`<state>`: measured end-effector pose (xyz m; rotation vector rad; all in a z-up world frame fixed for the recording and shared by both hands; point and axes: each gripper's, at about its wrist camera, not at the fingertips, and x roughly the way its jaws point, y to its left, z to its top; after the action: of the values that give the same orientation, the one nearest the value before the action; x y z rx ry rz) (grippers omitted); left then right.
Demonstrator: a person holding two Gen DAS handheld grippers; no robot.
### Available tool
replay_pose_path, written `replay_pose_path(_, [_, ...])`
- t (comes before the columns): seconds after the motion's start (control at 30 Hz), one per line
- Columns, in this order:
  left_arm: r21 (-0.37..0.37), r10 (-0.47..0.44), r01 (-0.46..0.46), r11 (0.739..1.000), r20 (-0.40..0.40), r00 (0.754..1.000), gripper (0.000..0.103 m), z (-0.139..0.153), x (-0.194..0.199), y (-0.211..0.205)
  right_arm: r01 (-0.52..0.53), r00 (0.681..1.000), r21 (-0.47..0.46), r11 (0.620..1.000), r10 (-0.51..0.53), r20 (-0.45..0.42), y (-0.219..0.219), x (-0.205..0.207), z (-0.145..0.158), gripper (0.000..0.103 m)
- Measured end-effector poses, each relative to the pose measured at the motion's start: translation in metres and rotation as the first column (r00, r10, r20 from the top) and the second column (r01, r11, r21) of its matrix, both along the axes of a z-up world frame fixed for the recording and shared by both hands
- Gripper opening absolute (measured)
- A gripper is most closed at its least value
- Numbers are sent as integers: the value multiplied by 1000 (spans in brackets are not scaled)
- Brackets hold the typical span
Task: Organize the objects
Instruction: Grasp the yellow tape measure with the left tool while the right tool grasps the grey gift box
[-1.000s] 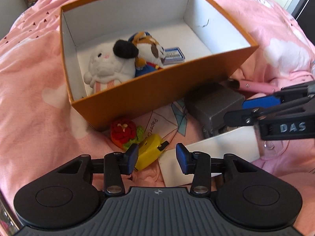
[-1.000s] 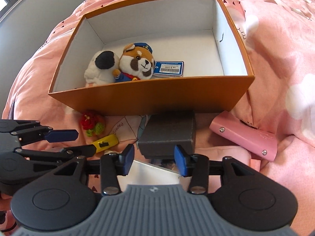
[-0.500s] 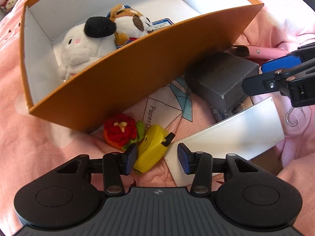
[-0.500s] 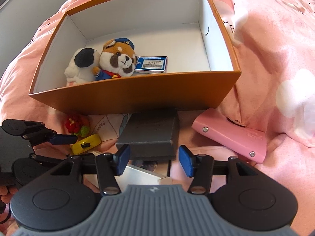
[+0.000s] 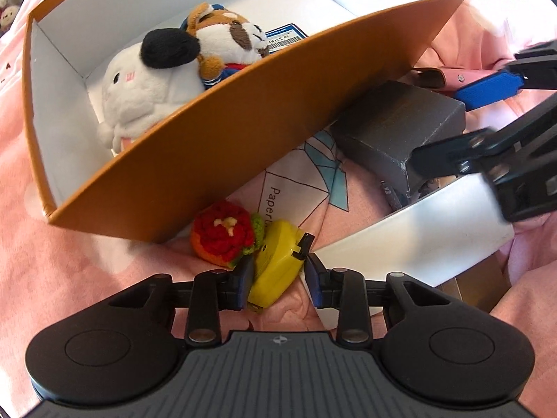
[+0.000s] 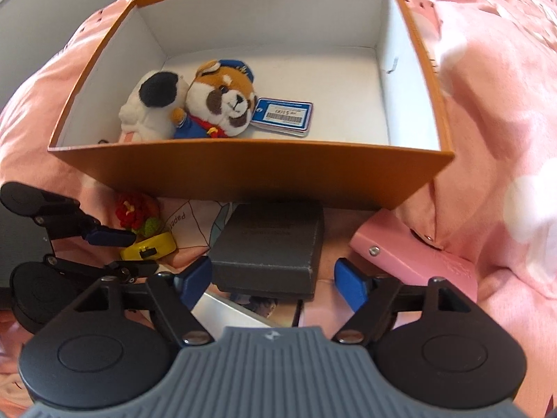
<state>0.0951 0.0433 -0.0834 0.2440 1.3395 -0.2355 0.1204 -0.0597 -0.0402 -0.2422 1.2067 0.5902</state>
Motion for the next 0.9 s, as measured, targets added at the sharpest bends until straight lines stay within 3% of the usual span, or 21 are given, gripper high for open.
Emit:
replay_pose_path(0.2, [66,-78,78,995,-11,997,38,-5,-14,-9,-61,998,-38,997,60,-20,16,2,-14,87])
replay_pose_path(0.33, [50,-97,96,994,10,995,39,-7,-18,-5,-79,997,-48,996,77,-27,21,-1,-19,87])
replay_pose_path(0.63, [44,-92,91,995,25,995,39,-15,-22,-10,-25,998,-60,998,22,-62,27,8,-36,90])
replay_pose_path(0.9, [2,-23,23,1000,49,999,27,-8,-31,-2,-21,999,-15,1000,20,-48,13,0,-14,85])
